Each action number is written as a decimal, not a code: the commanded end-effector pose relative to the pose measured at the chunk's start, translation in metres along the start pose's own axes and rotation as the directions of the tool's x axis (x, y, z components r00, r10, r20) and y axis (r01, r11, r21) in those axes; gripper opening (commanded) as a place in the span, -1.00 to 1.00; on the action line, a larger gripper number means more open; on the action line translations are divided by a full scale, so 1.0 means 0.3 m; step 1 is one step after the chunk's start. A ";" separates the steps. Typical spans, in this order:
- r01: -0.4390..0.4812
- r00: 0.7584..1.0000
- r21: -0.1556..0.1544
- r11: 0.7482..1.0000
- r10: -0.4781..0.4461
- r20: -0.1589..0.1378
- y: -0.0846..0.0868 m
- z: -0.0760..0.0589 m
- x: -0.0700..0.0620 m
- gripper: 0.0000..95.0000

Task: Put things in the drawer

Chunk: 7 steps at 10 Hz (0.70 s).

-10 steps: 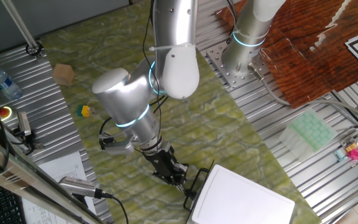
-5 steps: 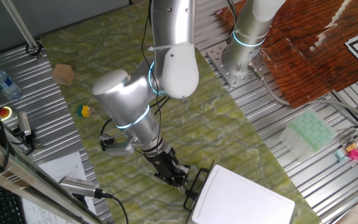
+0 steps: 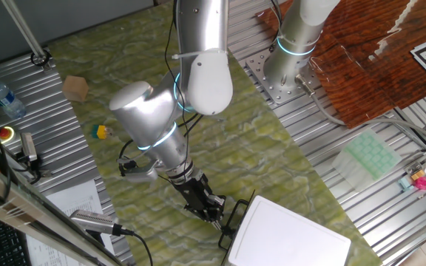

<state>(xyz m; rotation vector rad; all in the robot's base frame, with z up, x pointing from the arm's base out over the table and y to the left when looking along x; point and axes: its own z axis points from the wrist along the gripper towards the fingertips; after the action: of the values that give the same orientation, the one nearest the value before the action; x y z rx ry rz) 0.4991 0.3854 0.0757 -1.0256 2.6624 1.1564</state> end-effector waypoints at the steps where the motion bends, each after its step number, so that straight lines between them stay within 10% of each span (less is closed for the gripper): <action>1: -0.008 1.000 0.001 1.000 0.008 -0.003 0.004 0.000 -0.002 -1.00; 7: -0.009 1.000 0.013 1.000 0.009 -0.010 0.008 0.006 -0.003 -1.00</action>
<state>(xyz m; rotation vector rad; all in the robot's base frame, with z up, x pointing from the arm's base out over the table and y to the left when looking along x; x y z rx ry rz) 0.4984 0.3884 0.0766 -1.0231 2.6800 1.1400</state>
